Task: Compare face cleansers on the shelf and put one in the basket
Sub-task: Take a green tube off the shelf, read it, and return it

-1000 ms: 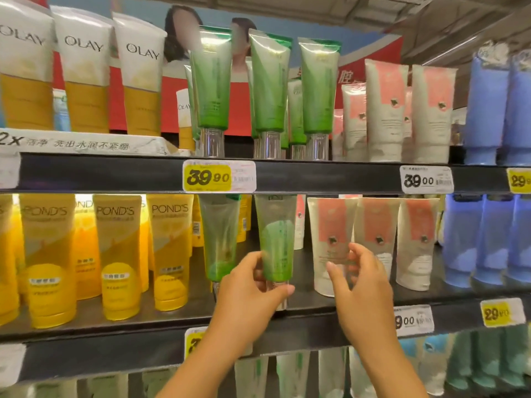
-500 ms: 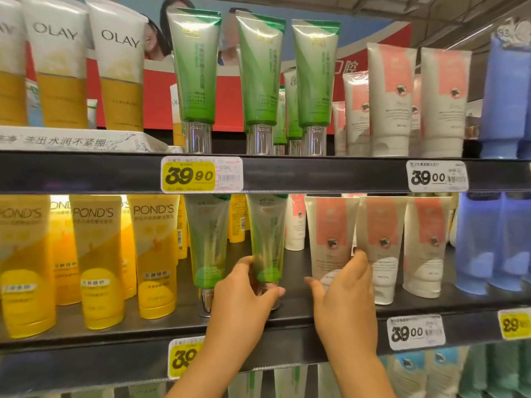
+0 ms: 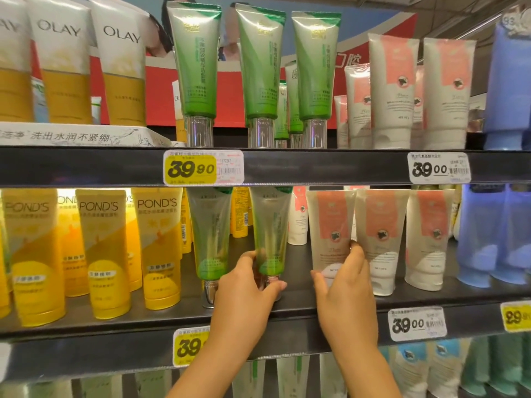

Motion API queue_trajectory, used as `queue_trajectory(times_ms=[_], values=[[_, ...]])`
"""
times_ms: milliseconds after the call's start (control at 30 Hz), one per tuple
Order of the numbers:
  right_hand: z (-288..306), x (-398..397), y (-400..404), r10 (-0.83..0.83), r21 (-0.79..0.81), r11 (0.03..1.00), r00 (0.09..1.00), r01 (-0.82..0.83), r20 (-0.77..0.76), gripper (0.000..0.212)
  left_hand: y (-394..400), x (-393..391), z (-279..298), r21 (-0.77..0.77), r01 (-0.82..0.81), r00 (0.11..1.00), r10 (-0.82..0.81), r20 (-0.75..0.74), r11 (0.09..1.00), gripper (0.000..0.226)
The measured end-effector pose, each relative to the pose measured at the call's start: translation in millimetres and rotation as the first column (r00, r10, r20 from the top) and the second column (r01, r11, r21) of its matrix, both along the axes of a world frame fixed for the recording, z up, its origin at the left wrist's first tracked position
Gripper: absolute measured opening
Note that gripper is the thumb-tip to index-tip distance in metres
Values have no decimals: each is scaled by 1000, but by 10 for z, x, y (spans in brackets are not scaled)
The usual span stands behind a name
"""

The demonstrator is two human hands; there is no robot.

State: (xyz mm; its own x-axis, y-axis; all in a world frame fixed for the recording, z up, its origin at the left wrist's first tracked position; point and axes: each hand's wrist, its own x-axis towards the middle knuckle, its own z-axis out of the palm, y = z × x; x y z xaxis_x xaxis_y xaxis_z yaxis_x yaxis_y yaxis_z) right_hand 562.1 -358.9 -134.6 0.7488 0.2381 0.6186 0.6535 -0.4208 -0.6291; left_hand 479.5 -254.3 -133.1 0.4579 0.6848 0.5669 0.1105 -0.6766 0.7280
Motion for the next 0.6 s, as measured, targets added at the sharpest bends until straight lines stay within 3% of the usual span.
queue_trajectory(times_ms=[433, 533, 600], values=[[30, -39, -99, 35, -12, 999, 998, -36, -44, 73, -105, -100, 97, -18, -7, 999, 6, -46, 1000, 62], [39, -99, -171, 1, 17, 1000, 999, -1, 34, 63, -115, -202, 121, -6, -22, 999, 22, -44, 1000, 49], [54, -139, -212, 18, 82, 996, 996, -25, 83, 48, -83, -303, 122, 2, -54, 998, 54, -12, 999, 28]])
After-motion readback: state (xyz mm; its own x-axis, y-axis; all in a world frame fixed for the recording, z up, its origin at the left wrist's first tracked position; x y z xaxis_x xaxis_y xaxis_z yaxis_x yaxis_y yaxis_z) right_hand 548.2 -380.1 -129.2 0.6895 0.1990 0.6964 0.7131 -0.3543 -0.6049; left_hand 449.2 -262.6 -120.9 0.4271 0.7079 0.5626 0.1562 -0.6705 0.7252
